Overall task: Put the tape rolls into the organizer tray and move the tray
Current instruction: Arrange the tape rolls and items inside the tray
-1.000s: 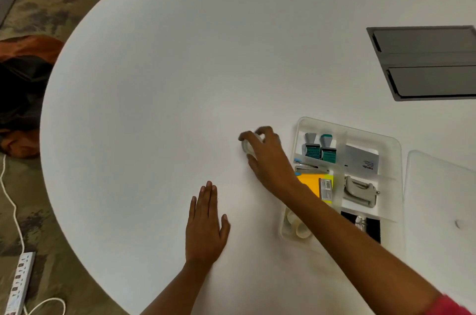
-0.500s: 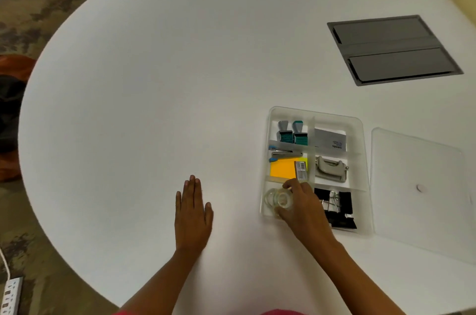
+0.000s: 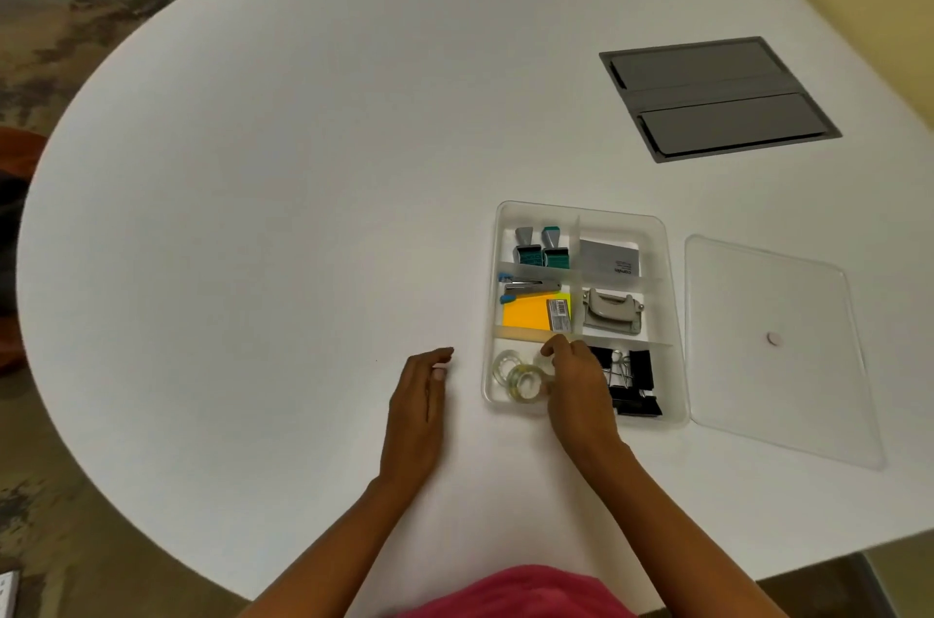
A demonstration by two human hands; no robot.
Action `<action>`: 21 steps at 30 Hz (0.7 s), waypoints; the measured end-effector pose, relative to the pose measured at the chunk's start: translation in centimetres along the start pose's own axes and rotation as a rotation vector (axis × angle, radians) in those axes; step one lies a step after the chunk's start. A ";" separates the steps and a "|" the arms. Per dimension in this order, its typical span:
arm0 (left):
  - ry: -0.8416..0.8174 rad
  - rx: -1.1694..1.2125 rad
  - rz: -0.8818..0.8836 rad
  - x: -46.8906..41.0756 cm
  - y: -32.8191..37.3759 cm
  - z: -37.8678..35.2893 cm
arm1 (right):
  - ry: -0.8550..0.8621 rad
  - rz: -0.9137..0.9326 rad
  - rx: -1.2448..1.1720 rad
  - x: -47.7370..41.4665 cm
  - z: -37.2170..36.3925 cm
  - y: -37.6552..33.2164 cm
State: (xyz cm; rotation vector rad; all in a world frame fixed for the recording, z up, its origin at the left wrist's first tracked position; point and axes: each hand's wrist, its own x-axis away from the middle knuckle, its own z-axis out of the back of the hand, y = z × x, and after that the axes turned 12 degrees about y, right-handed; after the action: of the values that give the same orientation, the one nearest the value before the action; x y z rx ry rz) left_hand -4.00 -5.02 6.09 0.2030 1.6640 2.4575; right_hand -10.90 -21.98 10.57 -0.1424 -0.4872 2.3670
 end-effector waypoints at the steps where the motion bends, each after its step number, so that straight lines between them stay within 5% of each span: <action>1: 0.001 0.016 0.031 0.1 0.4 -0.4 | 0.045 0.005 0.014 0.0 0.2 0.3; 9: -0.094 -0.014 0.341 -1.0 2.6 -3.4 | 0.104 0.038 0.266 -0.9 0.2 3.0; 21: -0.112 -0.058 0.349 -1.4 2.3 -3.3 | -0.024 0.167 0.438 -0.2 -0.3 4.1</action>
State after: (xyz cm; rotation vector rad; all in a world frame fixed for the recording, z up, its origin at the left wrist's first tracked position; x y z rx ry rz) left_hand -3.43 -9.12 7.02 0.6622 1.6243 2.6734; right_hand -13.18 -24.80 8.70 0.0488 0.0426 2.5793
